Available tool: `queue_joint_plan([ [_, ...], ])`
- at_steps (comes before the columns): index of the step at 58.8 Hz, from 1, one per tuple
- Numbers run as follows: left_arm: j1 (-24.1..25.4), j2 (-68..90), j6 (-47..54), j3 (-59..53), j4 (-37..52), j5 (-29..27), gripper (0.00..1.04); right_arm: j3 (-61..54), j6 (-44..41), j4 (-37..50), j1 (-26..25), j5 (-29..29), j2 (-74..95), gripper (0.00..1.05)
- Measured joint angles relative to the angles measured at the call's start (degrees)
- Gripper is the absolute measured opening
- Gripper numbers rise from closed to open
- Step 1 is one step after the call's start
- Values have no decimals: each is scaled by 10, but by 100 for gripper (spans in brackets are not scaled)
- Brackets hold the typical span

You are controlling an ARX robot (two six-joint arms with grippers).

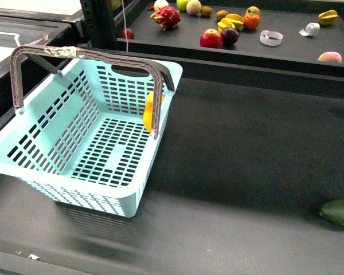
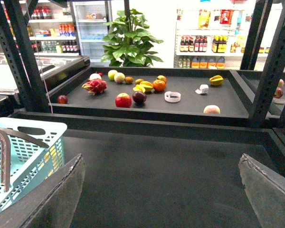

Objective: Pick mango with right arm and hold basket with left

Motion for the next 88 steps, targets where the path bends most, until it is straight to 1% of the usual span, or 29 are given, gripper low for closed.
queue_joint_plan([
  [4,0,-29,14,-9,-19,0,9,0,0,0,0,0,0,96],
  [6,0,-33,17,-18,-11,0,2,0,0,0,0,0,0,96],
  [10,1,-46,23,-34,-5,0,2,0,0,0,0,0,0,96],
  [30,1,-195,28,-35,-143,0,2,0,0,0,0,0,0,96],
  [45,1,-278,29,-35,-222,0,2,0,0,0,0,0,0,96],
  [72,1,-372,29,-35,-316,0,2,0,0,0,0,0,0,96],
  [77,1,-445,29,-35,-406,2,2,0,0,0,0,0,0,96],
  [88,1,-468,29,-35,-415,2,2,0,0,0,0,0,0,96],
])
